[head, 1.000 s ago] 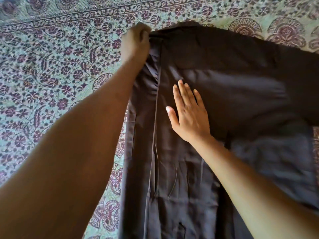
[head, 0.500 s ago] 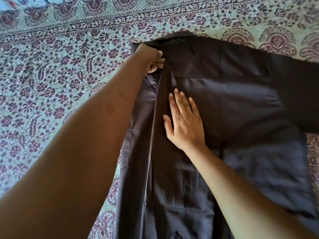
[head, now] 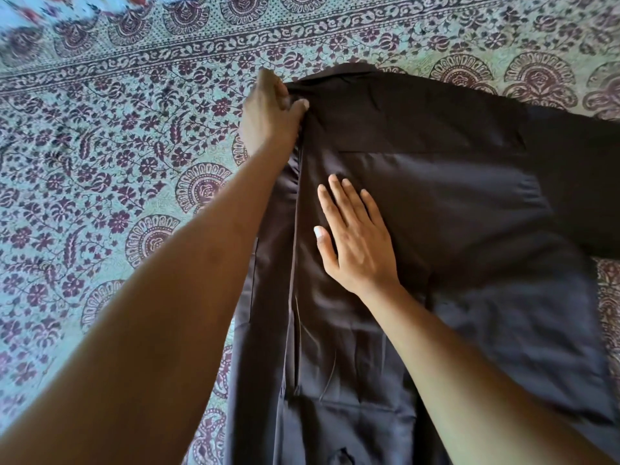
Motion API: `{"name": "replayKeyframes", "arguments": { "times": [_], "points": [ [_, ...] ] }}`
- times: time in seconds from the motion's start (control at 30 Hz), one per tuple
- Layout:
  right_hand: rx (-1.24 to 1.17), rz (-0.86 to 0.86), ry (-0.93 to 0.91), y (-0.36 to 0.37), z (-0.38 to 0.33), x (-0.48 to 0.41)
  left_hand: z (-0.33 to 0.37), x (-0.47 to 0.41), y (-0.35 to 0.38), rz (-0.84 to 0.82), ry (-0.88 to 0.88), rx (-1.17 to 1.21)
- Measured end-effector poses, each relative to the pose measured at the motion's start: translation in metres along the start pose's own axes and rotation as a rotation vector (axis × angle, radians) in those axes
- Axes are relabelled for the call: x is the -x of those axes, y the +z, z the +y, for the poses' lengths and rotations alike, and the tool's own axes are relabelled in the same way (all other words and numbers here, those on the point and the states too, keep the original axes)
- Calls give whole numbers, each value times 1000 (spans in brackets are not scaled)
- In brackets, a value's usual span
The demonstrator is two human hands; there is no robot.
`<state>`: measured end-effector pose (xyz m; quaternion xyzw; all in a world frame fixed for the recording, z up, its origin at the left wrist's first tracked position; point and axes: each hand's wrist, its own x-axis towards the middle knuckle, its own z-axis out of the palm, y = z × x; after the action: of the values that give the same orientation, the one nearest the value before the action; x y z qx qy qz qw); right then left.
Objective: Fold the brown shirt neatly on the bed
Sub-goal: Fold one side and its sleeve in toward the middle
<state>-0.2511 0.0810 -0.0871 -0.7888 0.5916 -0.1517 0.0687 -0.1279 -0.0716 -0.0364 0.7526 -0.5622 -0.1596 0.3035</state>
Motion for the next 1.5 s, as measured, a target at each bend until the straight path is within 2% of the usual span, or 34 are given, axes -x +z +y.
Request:
{"name": "replayKeyframes", "arguments": {
  "times": [0.07,0.1,0.17,0.23,0.3,0.37,0.43,0.53,0.6,0.7,0.87,1.0,1.1,1.27,1.37,1.5],
  "points": [
    [5,-8,22,-2,0,-1,-4,32,-10,117,170,26],
    [7,-10,34,-5,-1,-2,-10,49,-13,115,272,52],
    [2,-7,62,-10,-2,5,-29,77,-15,-33,521,42],
    [-3,-37,70,-13,-6,30,-46,89,-14,-281,657,-115],
    [14,-116,76,-14,-14,66,-56,86,-12,-445,643,-333],
    [39,-166,113,-13,-20,89,-57,73,-6,-485,604,-495],
    [44,-178,142,-11,-21,94,-46,54,0,-492,492,-562],
    [48,-181,133,-10,-20,90,-18,23,-4,-453,230,-481],
    [42,-182,137,-10,-19,91,-10,27,-14,-386,140,-333],
    [44,-186,136,-11,-19,91,-19,94,-35,-393,240,-261],
    [59,-206,124,-12,-18,87,-93,272,-81,-607,527,-469],
    [90,-333,133,-16,-19,86,-146,383,-128,-716,812,-544],
    [132,-423,148,-29,-22,84,-163,419,-156,-735,973,-497],
    [69,-330,-26,-51,-39,153,-148,409,-147,-744,897,-540],
    [107,-427,-31,-51,-38,195,-148,433,-147,-739,818,-523],
    [133,-585,34,-52,-34,189,-162,476,-164,-760,829,-487]
  ]
}}
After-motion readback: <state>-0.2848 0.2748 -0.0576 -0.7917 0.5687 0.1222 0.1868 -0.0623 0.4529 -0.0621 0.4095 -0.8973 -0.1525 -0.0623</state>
